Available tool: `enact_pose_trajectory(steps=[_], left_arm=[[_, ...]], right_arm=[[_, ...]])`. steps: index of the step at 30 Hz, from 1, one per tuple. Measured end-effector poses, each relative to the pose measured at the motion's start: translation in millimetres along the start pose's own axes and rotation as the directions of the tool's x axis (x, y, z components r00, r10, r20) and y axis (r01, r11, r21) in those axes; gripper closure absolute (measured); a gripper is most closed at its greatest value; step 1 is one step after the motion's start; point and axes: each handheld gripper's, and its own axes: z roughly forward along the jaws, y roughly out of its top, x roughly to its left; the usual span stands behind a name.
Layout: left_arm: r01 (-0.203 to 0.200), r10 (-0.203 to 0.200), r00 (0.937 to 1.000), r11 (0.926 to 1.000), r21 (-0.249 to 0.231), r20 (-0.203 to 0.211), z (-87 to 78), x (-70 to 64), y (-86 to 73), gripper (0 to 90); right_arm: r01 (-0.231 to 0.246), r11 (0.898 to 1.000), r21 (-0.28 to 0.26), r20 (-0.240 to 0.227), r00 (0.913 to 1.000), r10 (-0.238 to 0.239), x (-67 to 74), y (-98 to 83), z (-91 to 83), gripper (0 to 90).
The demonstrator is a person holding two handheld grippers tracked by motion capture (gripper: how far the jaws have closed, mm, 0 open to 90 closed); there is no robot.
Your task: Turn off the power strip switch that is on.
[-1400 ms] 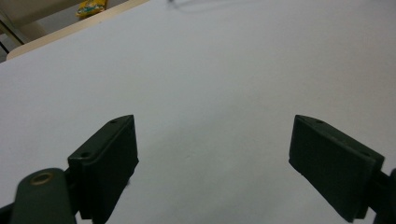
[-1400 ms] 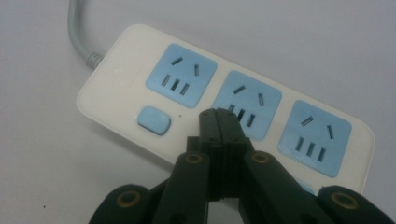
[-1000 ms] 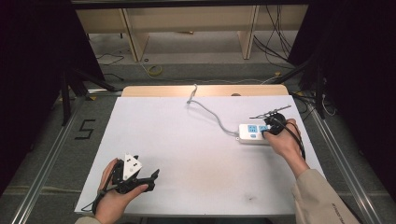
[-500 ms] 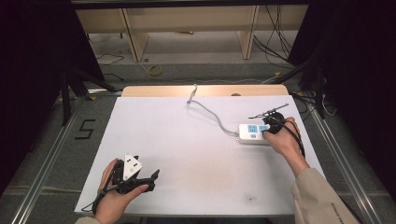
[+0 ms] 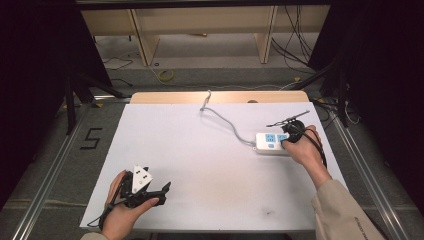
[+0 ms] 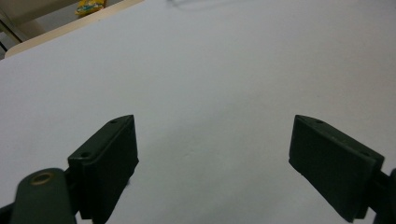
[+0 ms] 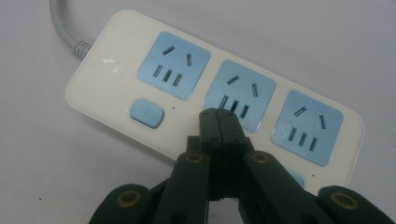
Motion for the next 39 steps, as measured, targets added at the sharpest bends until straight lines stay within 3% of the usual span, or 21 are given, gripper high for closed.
enact_pose_trajectory(steps=[4, 8, 16, 25, 39], left_arm=[[-0.002, 0.002, 1.0000, 1.0000, 0.002, 0.001, -0.3, 0.2, -0.4, 14.9], [-0.003, 0.003, 1.0000, 1.0000, 0.002, 0.002, -0.8, -0.2, -0.5, 14.9], [-0.005, 0.005, 1.0000, 1.0000, 0.002, 0.000, -0.6, -0.6, -0.4, 14.9], [-0.006, 0.006, 1.0000, 1.0000, 0.003, 0.004, 1.0, -1.1, 0.0, 14.9], [-0.007, 0.007, 0.9999, 1.0000, 0.003, 0.008, 2.2, -1.7, 0.4, 14.9]], right_arm=[[0.006, 1.000, 0.009, 0.009, 0.9999, -0.006, 0.9, 0.5, 0.3, 90.0], [-0.021, 1.000, 0.011, -0.013, 0.9997, 0.021, -2.3, 0.3, 0.5, 90.0], [-0.006, 1.000, 0.008, 0.002, 1.0000, 0.006, -0.2, 0.2, 0.4, 90.0], [-0.025, 1.000, -0.013, -0.022, 0.9995, 0.024, -4.0, -1.8, 0.1, 90.0], [-0.016, 0.999, -0.035, -0.019, 0.9997, 0.016, -5.1, -2.8, -3.6, 90.0]])
